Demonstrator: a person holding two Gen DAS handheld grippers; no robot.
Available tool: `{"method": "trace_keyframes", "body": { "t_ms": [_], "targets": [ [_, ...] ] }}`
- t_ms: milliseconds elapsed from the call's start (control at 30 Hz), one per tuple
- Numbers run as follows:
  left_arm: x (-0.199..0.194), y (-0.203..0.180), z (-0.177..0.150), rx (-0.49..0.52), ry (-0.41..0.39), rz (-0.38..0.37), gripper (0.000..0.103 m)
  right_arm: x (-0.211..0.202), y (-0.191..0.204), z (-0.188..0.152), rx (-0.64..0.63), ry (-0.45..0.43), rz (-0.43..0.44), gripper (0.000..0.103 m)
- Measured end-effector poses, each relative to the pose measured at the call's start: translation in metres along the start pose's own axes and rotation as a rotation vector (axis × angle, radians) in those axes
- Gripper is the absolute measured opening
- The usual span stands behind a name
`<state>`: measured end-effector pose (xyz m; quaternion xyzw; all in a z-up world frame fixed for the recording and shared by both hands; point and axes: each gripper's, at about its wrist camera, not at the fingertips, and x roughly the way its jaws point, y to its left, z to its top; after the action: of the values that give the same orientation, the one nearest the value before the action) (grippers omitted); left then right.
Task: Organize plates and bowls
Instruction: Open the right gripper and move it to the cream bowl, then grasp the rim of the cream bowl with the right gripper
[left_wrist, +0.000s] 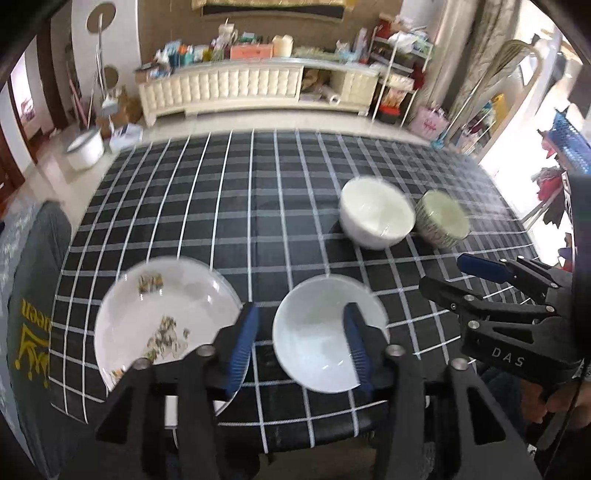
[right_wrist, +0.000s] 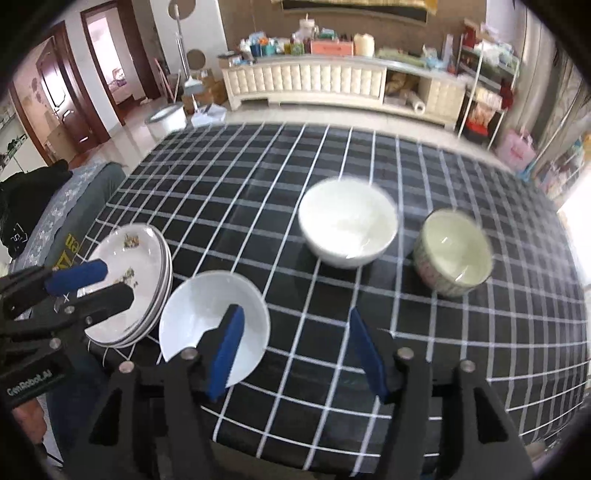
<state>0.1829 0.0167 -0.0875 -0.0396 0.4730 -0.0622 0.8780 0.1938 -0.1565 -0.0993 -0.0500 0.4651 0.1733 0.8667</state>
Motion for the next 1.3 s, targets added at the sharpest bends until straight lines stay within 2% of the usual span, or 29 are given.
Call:
{"method": "trace_keyframes", "body": {
  "t_ms": [100,233,333,533,967,1100,1300],
  "targets": [
    [-0.01,-0.008,0.013,0.018,-0.036,-0.013,0.058,-0.015,-0.007,0.008,0.003,-0.04,-0.004,0.069],
    [-0.012,-0.018,0.034,0.046,-0.057,-0.016,0.061,-0.029,-0.016,0.022,0.005,-0.092,-0.018,0.076],
    [-0.006,-0.024,0.05,0.065,-0.063,-0.013,0.065,-0.031,-0.024,0.032,0.003,-0.104,-0.029,0.077],
    [0.017,-0.031,0.085,0.07,-0.052,-0.023,0.066,-0.019,-0.045,0.054,0.014,-0.107,-0.07,0.077],
    [0.095,-0.044,0.131,0.108,0.073,-0.024,0.066,0.038,-0.076,0.084,0.013,-0.011,-0.073,0.077],
    [0.121,-0.048,0.136,0.146,0.111,0.031,0.066,0.063,-0.081,0.089,0.008,0.039,-0.079,0.077],
    [0.155,-0.045,0.14,0.152,0.166,0.033,0.066,0.097,-0.084,0.089,-0.009,0.123,-0.073,0.077]
  ]
}}
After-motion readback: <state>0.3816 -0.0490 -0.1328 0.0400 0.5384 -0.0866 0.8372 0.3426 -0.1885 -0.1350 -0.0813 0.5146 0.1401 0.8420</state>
